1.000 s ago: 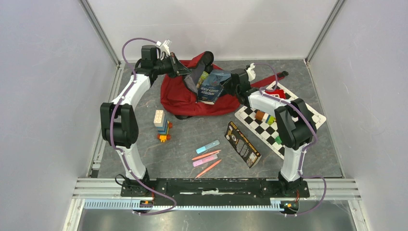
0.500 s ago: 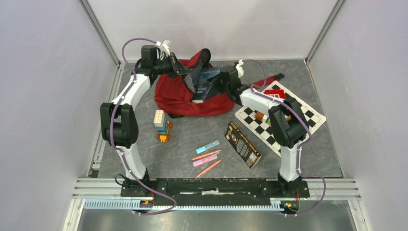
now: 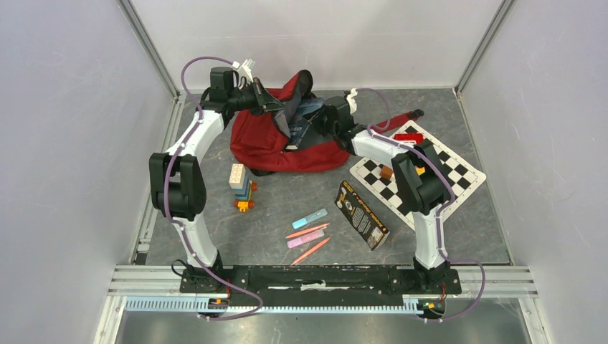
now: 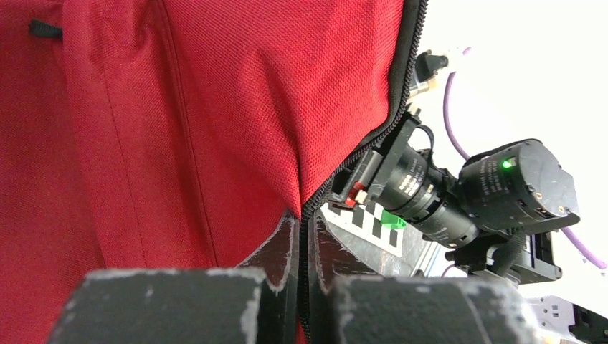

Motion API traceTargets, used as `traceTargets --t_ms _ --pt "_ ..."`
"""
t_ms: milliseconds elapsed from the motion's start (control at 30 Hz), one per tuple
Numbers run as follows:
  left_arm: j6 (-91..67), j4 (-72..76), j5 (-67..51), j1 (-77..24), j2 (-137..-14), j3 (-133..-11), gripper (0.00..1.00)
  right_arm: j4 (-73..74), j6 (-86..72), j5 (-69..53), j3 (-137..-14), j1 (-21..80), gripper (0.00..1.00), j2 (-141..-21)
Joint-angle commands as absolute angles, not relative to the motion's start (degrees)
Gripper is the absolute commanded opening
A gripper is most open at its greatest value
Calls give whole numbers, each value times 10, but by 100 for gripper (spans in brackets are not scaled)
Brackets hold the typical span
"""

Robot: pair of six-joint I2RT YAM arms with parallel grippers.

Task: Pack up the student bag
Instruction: Place the book in the student bag.

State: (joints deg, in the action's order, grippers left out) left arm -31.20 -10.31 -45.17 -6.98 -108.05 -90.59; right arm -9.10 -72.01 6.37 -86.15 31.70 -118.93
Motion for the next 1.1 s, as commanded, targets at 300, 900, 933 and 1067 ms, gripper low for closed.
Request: traceTargets --t_ms 300,900,933,1067 --pt "-327 -82 -456 -69 -1039 -931 2 44 -680 120 -901 312 0 -1226" --pt "-328 -89 -468 -69 -1036 -942 2 -121 -683 106 -1028 320 0 -1244" --pt "-329 -88 -469 -69 -1036 -942 2 -141 -690 105 -1012 320 0 -1240" --pt "-331 -85 -469 -70 -1036 -942 2 -132 -683 119 -961 321 0 -1246"
